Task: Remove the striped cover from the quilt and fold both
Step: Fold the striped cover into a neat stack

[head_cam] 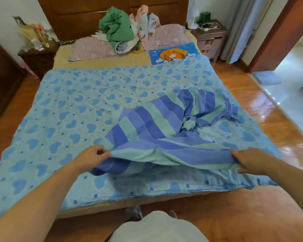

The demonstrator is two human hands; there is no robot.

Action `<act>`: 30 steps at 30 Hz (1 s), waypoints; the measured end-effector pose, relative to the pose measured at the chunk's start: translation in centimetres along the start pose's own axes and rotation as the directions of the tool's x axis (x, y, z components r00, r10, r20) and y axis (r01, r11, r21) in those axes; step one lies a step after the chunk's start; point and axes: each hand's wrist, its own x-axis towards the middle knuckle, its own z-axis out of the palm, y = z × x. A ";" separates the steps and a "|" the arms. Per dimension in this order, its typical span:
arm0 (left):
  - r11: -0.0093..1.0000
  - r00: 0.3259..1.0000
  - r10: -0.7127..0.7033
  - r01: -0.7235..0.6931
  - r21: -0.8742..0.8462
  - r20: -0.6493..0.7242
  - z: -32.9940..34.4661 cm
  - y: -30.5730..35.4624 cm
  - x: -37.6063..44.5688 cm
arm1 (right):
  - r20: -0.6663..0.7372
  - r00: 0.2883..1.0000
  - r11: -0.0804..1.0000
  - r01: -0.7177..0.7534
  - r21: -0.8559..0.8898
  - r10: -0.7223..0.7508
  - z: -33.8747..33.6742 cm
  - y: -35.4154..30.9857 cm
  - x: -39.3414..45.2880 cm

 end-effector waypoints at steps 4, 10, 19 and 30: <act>0.998 0.987 -0.056 0.054 0.022 0.149 0.2 -0.6 -0.4 | 0.196 0.973 0.967 -0.072 -0.246 0.122 3.2 0.1 -0.6; 0.976 0.915 -0.007 -0.081 0.201 0.403 1.3 0.8 -1.4 | 0.324 0.933 0.958 -0.064 -0.280 0.158 4.2 -1.5 -0.2; 0.934 0.979 0.003 -0.076 0.348 0.205 2.4 -0.6 -1.5 | 0.295 0.934 0.980 -0.185 -0.075 0.200 6.4 -1.5 -0.3; 0.894 0.930 -0.231 0.318 0.314 -0.286 2.9 -3.1 -1.5 | 0.238 0.712 0.444 -0.626 0.640 0.661 9.5 0.6 3.2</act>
